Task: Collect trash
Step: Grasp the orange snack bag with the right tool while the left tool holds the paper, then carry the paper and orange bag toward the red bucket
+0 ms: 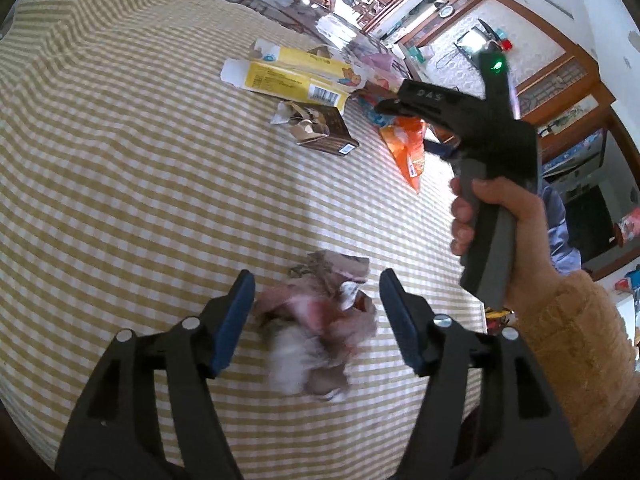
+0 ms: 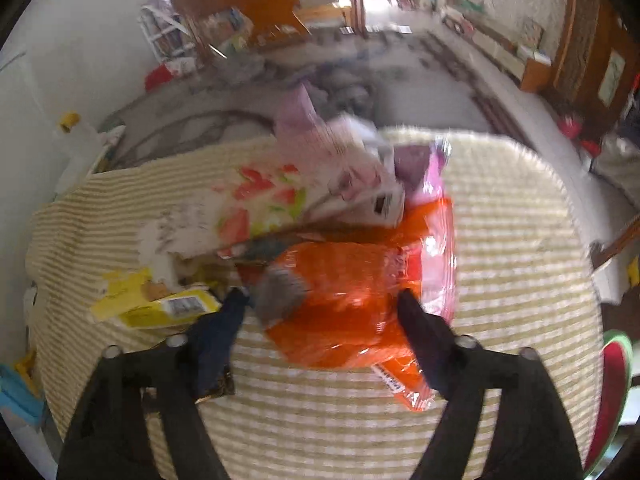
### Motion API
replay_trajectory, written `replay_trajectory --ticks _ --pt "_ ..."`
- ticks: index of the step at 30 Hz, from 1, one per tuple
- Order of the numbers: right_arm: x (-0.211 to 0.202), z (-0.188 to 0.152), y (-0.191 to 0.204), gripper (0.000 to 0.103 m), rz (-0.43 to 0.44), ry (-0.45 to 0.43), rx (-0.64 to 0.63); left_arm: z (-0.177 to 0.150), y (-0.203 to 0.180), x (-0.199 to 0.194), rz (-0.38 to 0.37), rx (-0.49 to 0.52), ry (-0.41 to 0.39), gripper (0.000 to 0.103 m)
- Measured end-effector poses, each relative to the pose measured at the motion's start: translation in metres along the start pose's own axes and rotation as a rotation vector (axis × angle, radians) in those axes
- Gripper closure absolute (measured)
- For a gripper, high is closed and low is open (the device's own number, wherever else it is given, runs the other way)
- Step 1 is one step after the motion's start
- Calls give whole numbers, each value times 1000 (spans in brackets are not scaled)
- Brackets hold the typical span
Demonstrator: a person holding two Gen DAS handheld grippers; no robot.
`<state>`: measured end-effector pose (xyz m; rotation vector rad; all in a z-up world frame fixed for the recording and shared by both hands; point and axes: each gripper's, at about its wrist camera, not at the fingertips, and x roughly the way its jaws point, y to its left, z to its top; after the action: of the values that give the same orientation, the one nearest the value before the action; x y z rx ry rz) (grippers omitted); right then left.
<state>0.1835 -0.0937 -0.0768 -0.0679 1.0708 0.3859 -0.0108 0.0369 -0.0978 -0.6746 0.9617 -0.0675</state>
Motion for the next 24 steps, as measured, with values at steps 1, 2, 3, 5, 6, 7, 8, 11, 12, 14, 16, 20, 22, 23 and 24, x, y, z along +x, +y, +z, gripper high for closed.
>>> replay_trajectory --ticks 1,2,3,5,6,7,8,11,12,14,16,20,22,23,24 --pt "-6 -1 0 37 7 -10 -10 0 -1 0 -1 7 0 41" --pt "-14 -4 -1 37 17 -24 -19 0 -2 0 0 14 0 41" --pt "-19 -7 0 38 21 -31 -23 0 -4 1 2 21 -1 41" --pt "-34 -15 -4 38 45 -49 -28 0 -7 1 9 40 -1 41" --pt "-38 -18 -5 38 56 -54 -28 0 -9 1 16 50 0 41" --pt "-44 -22 -8 38 68 -59 -26 0 -10 2 19 55 0 41" --pt "-50 -26 -10 38 78 -63 -24 0 -11 3 22 61 3 38" --pt "-69 -41 -16 38 98 -81 -26 -3 -14 5 35 77 8 36" --pt "-76 -49 -20 38 103 -87 -30 -3 -15 6 43 85 11 36" --pt "-85 -60 -25 38 111 -91 -29 -4 -15 8 52 94 14 35" --pt "-95 -72 -31 38 136 -92 -11 -6 -16 9 62 101 15 34" --pt "-111 -92 -44 37 184 -93 44 -14 -21 18 89 123 40 34" --pt "-116 -99 -49 37 189 -94 53 -15 -23 23 105 141 47 34" --pt "-119 -102 -52 37 189 -94 54 -16 -25 24 113 154 46 34" --pt "-122 -104 -54 37 189 -95 56 -18 -25 25 117 163 45 34"
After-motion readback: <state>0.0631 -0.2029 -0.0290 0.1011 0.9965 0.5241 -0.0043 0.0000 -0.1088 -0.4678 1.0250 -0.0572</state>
